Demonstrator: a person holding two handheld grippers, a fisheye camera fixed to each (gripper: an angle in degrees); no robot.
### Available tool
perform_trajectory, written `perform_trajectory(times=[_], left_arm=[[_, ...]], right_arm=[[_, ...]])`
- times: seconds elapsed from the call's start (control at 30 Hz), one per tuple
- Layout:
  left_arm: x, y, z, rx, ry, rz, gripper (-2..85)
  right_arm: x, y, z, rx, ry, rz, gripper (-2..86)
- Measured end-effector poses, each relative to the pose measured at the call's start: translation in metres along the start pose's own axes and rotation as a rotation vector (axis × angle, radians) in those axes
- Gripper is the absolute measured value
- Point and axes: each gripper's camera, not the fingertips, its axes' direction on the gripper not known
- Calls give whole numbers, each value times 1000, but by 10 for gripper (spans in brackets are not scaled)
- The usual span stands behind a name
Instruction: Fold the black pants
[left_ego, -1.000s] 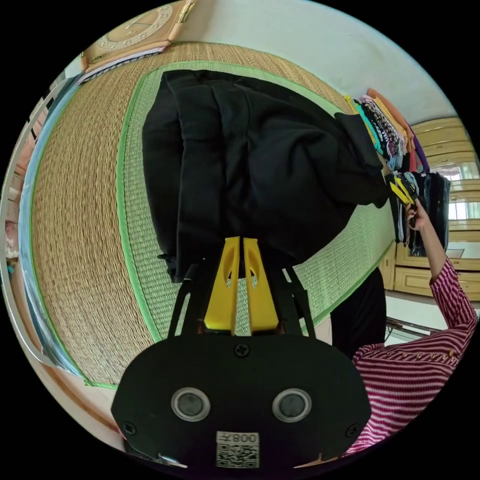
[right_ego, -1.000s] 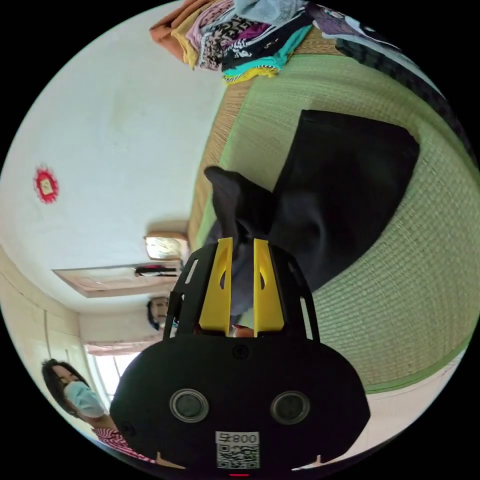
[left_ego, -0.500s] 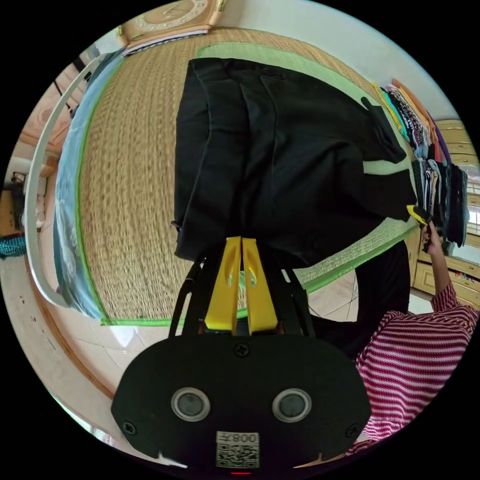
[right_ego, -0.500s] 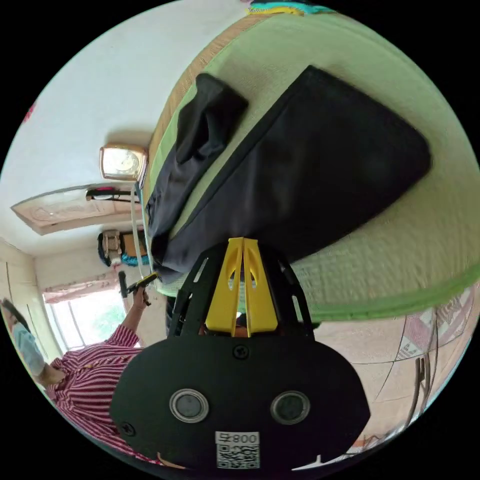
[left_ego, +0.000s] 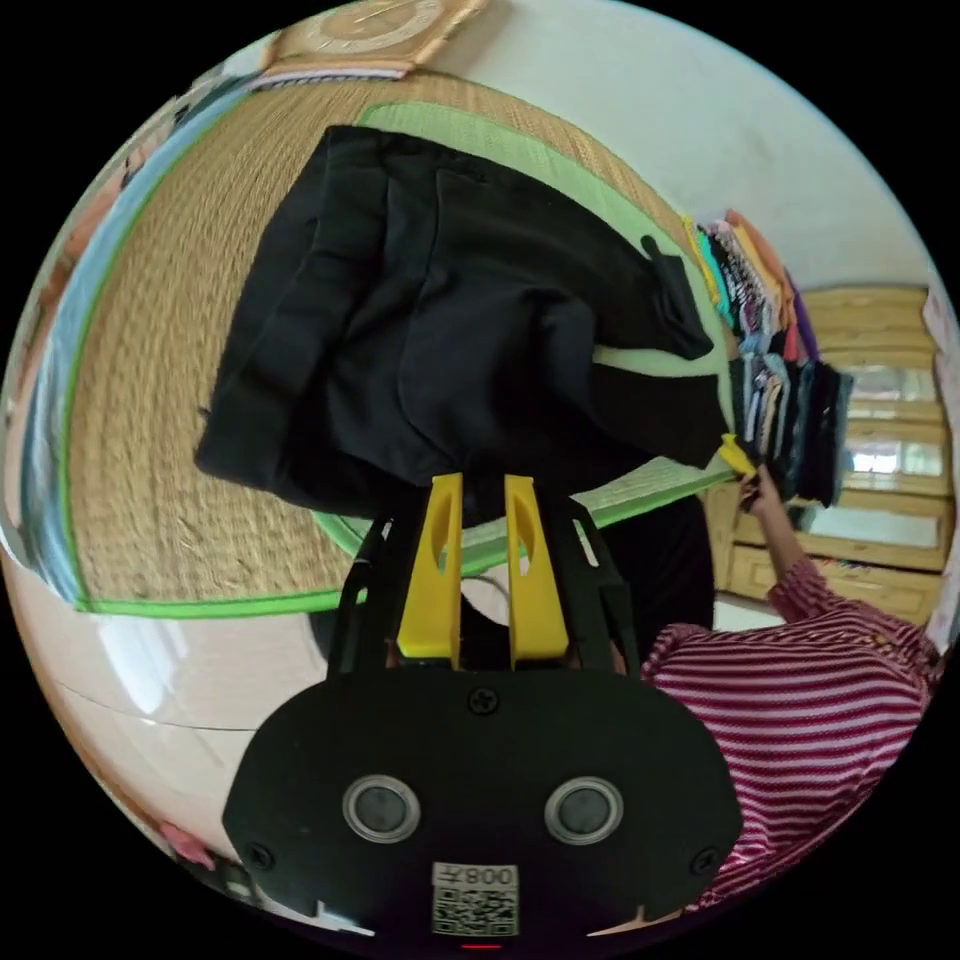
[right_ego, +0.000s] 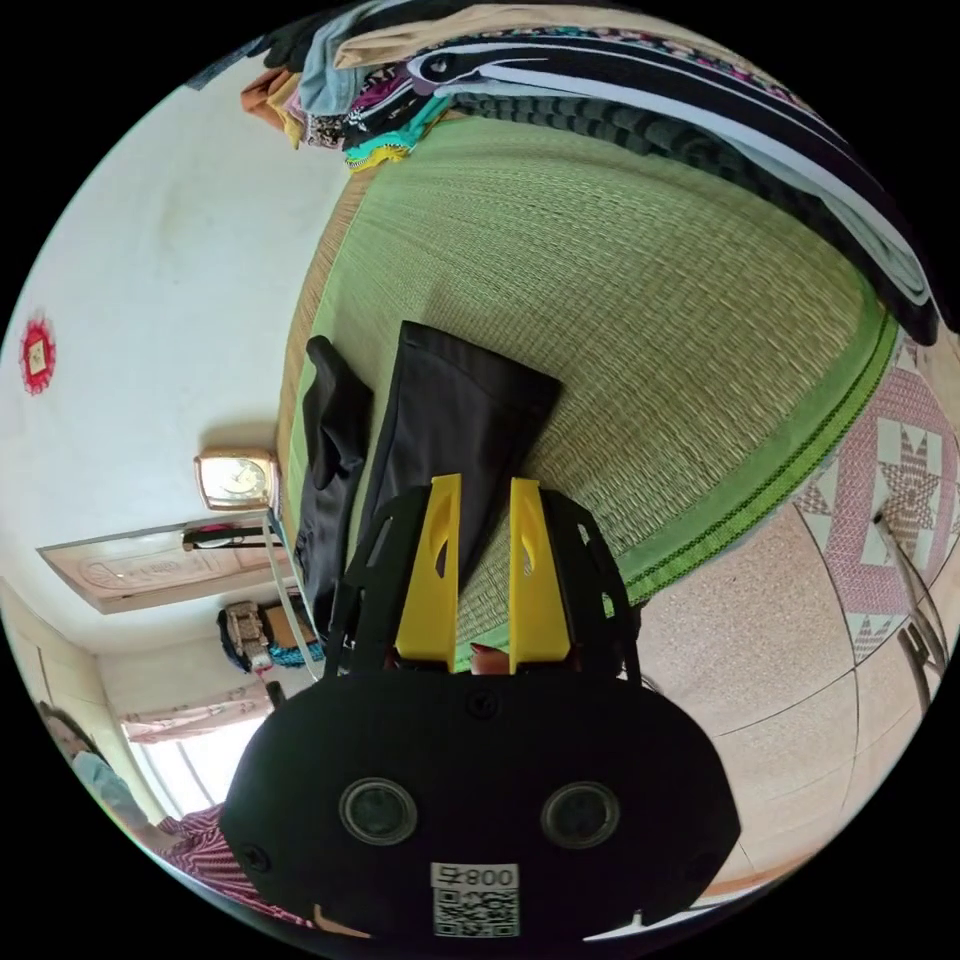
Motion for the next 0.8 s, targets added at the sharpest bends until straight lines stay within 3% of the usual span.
perform_trajectory(times=[0.23,0.4,0.57,0.67,0.8], left_arm=[[-74,15,13,192,413,-318,68],[-96,0,9,214,444,-370,16],[-97,-11,-34,349,455,-260,9],[-96,-13,-43,304,401,-210,18],[-112,-3,-3,168,428,-344,76]], right_arm=[[13,-2,-1,-12,-37,8,38],[2,-5,-14,-15,-101,-30,17],[-49,-4,-62,48,-247,-160,9],[-90,0,-89,67,-205,-264,8],[-88,4,-97,85,-182,-242,8]])
